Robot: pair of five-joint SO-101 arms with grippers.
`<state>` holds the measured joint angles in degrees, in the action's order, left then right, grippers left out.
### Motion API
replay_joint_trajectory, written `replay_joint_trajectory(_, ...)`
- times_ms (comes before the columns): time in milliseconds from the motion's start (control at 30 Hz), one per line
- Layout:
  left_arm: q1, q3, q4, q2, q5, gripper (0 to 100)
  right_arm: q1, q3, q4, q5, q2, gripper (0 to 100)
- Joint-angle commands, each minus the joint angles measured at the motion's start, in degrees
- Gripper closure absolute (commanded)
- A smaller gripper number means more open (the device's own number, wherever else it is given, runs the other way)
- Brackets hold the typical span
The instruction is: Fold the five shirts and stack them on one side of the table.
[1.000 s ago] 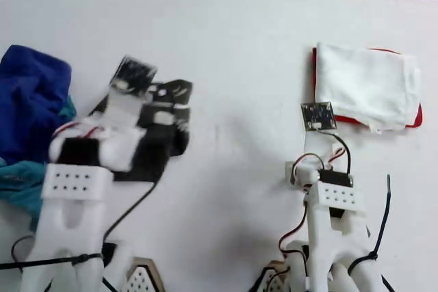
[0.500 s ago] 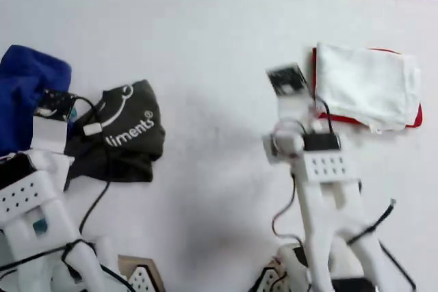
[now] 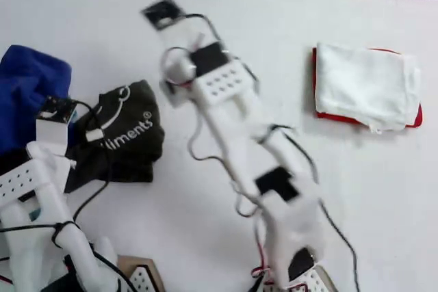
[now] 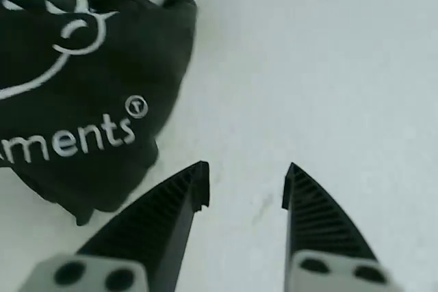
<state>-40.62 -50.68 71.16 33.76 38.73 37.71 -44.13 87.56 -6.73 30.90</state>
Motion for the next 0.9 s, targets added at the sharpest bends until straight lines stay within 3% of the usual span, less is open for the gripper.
replay_joint_trajectory(0,-0.62,0.22,0.26,0.00,-0.09,98,5.05,-18.81,3.12,0.09,9.89,81.6)
replay_joint_trajectory(300,-0.62,0.22,0.35,0.00,-0.18,98,10.59,-38.95,3.21,-14.33,28.44,81.6)
replay_joint_trajectory(633,-0.62,0.57,2.81,0.00,-0.18,98,10.86,-40.70,-0.84,-31.47,40.66,82.0)
replay_joint_trajectory(700,-0.62,0.66,3.25,0.00,-0.18,98,10.86,-40.70,-0.48,-33.67,41.80,85.9)
replay_joint_trajectory(767,-0.62,0.75,3.52,0.00,-0.18,98,10.59,-40.70,-0.31,-34.29,42.42,97.8)
replay_joint_trajectory(867,-0.62,0.75,3.60,0.00,-0.18,98,9.36,-40.88,1.89,-34.20,41.71,96.9)
